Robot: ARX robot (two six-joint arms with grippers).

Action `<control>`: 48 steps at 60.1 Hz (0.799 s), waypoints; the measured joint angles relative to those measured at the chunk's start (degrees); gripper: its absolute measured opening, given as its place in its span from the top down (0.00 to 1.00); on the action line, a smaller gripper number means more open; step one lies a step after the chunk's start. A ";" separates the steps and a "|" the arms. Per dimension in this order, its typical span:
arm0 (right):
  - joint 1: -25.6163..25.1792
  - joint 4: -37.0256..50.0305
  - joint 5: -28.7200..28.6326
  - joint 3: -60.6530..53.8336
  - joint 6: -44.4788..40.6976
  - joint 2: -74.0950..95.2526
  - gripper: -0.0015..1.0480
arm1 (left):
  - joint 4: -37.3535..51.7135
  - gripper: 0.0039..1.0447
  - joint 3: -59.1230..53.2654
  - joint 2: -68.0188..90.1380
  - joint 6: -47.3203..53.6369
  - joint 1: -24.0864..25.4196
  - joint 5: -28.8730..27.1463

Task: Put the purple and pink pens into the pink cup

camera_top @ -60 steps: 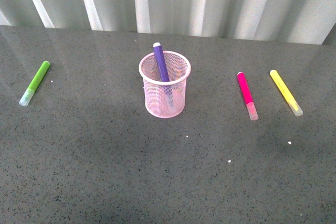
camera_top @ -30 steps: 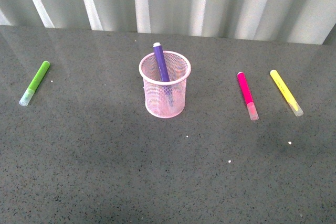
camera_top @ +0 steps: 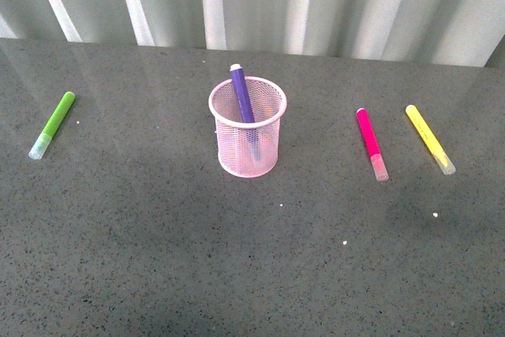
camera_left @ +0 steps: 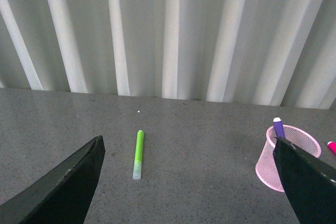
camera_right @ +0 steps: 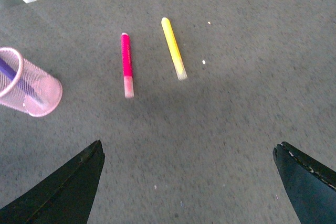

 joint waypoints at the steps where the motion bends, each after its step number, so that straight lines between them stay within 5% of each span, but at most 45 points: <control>1: 0.00 1.86 0.00 1.46 -0.28 3.65 0.07 | 0.00 0.07 0.00 -0.02 0.00 0.00 0.02; 18: 5.42 9.25 3.74 16.87 -9.60 38.10 0.07 | 0.00 0.06 0.00 -0.07 0.04 0.00 0.00; 48: 13.66 9.73 8.70 36.28 -10.23 61.77 0.07 | 0.00 0.06 0.00 -0.07 0.04 0.00 0.00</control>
